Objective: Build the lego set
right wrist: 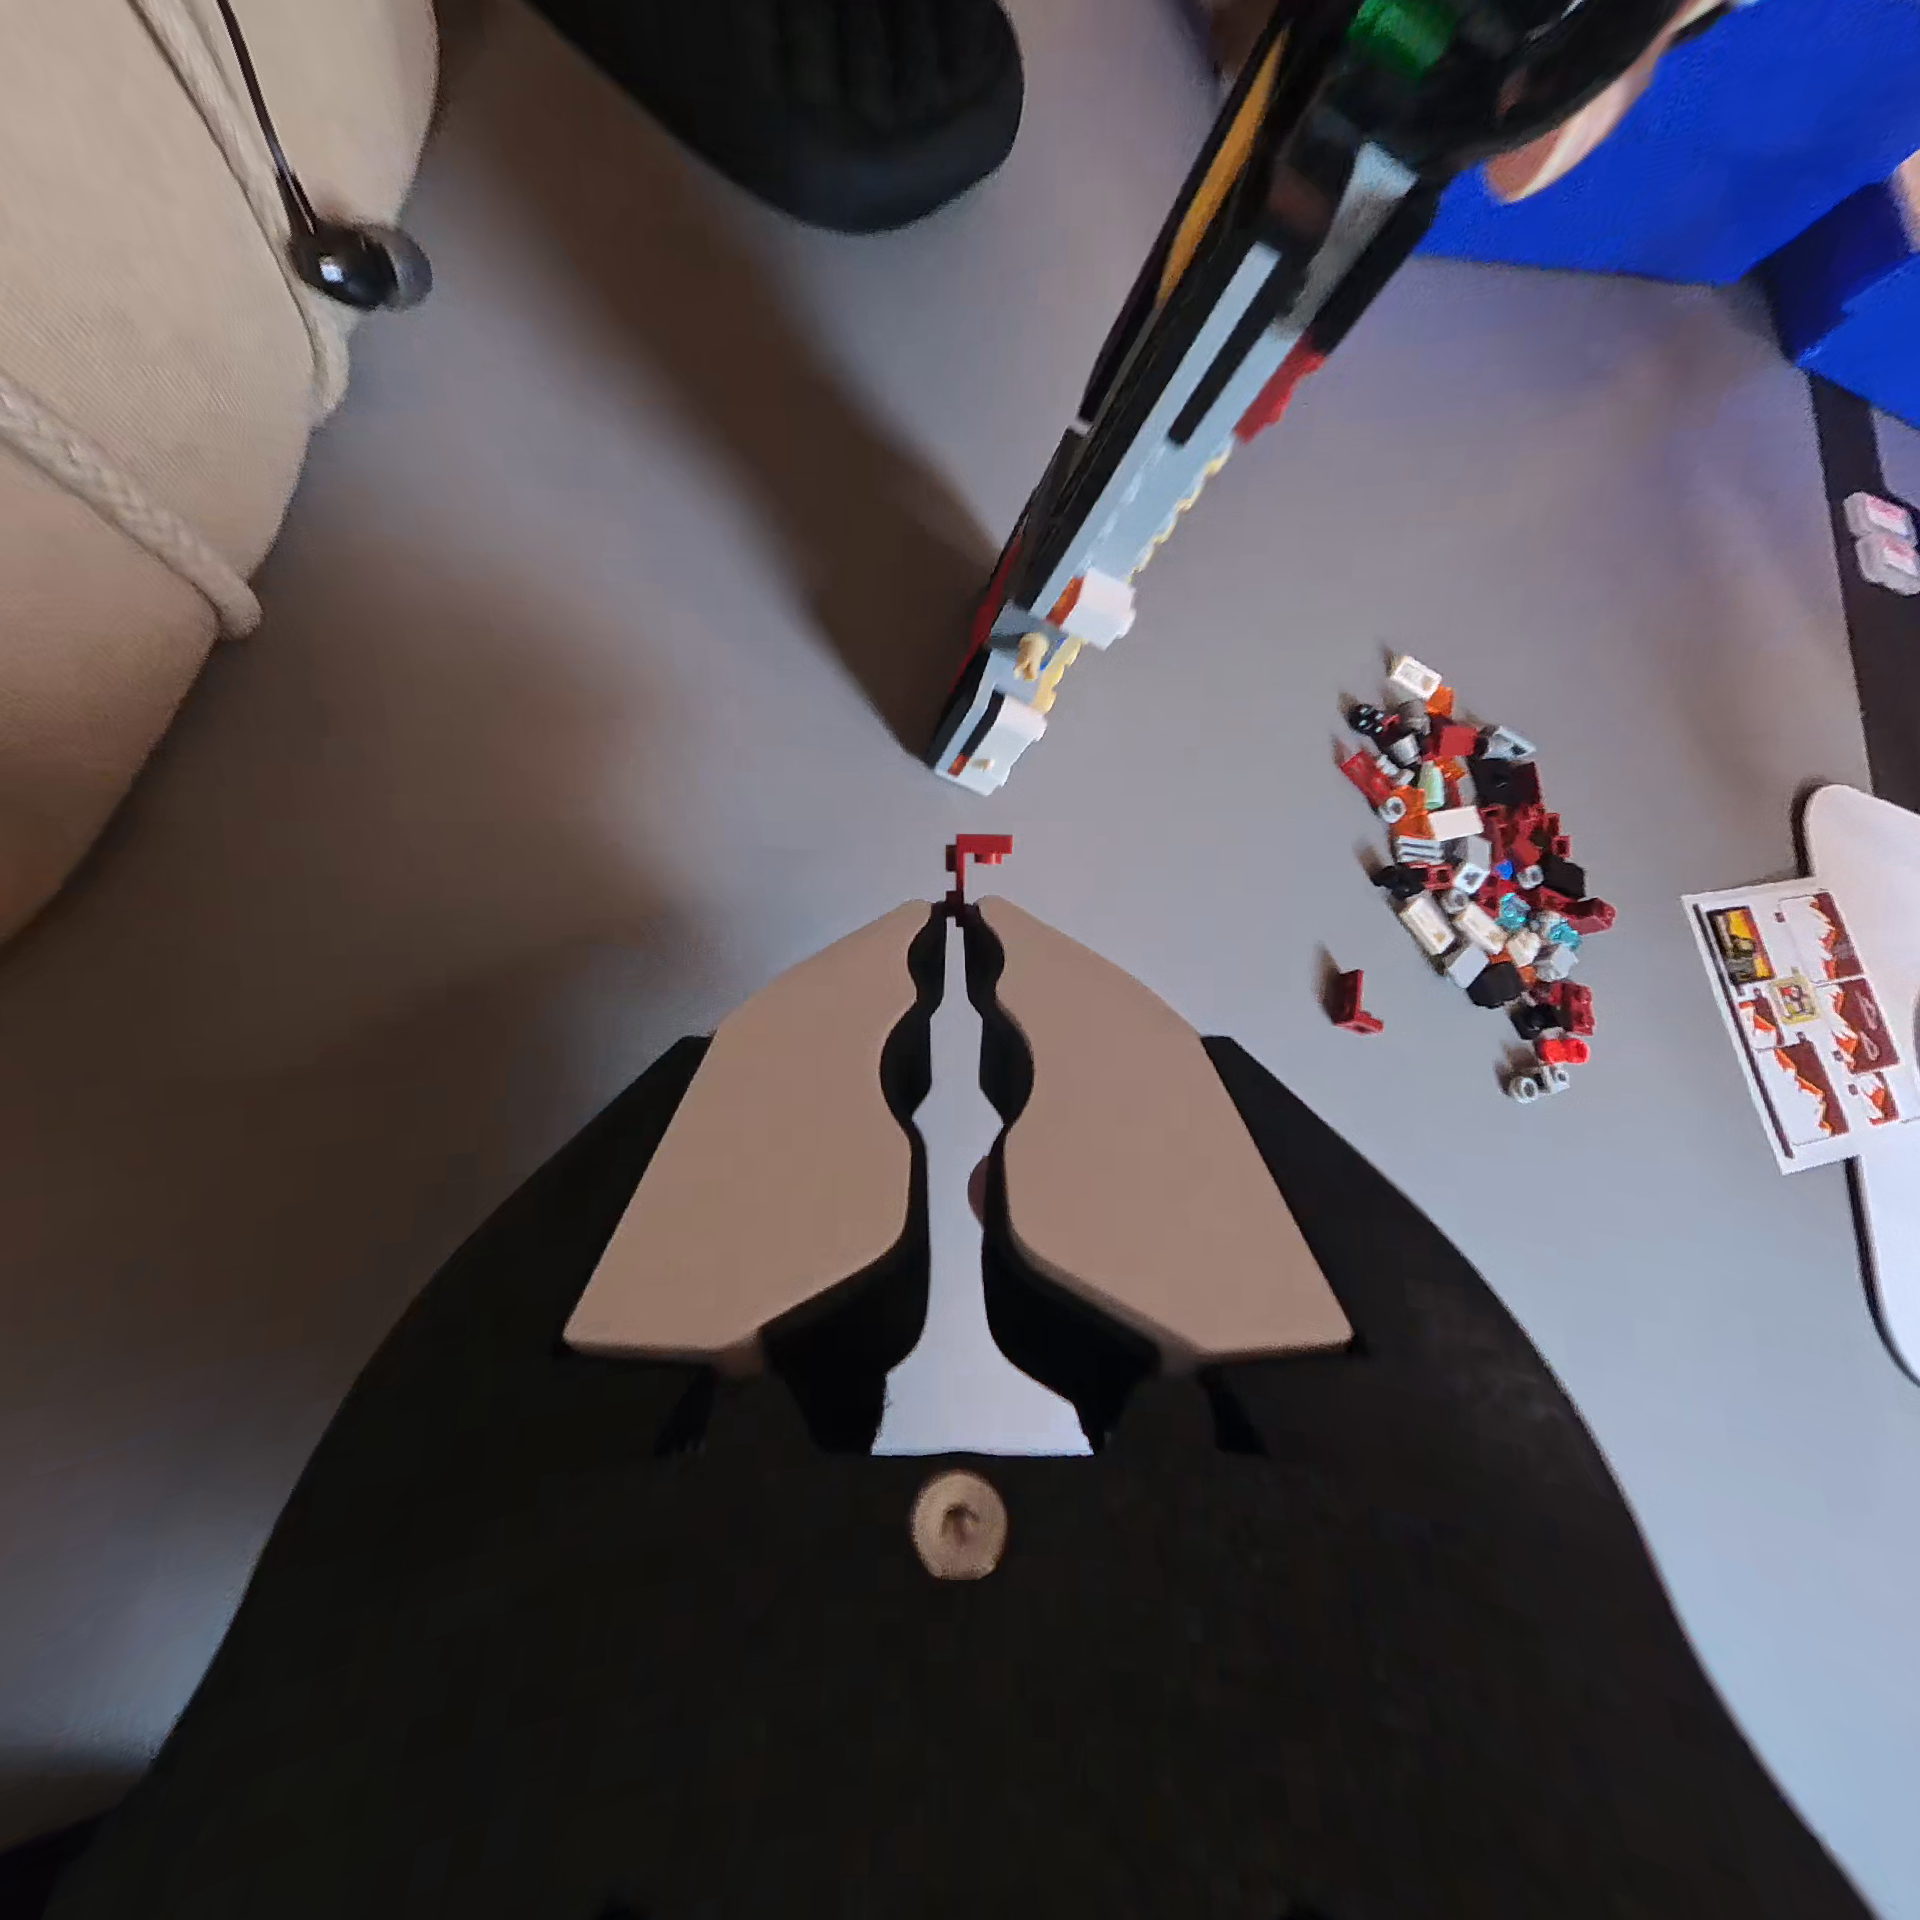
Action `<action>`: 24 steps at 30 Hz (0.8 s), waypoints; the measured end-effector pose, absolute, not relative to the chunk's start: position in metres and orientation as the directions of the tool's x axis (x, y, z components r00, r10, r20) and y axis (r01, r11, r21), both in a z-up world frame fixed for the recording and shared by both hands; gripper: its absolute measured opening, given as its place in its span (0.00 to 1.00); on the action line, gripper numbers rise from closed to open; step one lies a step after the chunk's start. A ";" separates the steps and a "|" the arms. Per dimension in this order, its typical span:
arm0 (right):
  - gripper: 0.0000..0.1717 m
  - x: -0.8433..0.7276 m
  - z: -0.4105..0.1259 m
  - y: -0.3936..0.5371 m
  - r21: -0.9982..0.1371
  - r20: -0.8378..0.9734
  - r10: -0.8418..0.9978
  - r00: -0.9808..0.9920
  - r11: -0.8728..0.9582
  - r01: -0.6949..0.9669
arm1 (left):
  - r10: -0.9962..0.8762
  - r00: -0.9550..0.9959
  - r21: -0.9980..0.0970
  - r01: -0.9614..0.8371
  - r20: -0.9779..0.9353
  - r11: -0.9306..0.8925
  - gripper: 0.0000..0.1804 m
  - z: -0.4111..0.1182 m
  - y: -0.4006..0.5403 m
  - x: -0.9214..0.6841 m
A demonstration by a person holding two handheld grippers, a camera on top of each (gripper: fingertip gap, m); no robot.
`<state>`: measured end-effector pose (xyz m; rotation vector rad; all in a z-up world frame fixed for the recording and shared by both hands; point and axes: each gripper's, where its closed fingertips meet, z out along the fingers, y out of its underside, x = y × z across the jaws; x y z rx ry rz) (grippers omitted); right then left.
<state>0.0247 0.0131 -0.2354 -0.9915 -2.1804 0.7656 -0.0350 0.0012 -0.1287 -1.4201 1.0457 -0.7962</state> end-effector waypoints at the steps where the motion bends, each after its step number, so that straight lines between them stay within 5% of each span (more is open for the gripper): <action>1: 0.02 0.024 -0.228 0.013 -0.730 0.283 0.800 -0.530 0.538 0.422 | -0.922 0.373 -0.985 -0.168 -0.104 0.043 0.17 -0.129 0.001 -0.034; 12: 0.02 0.003 -0.106 0.006 -0.907 0.175 0.721 -0.670 0.383 0.175 | -0.998 -0.047 -0.986 -0.162 0.045 -0.037 0.15 -0.129 -0.016 -0.024; 24: 0.02 -0.015 -0.117 -0.008 -0.921 -0.005 0.593 -0.805 0.311 0.235 | -0.991 -0.117 -0.987 -0.151 0.071 -0.053 0.15 -0.128 -0.015 -0.020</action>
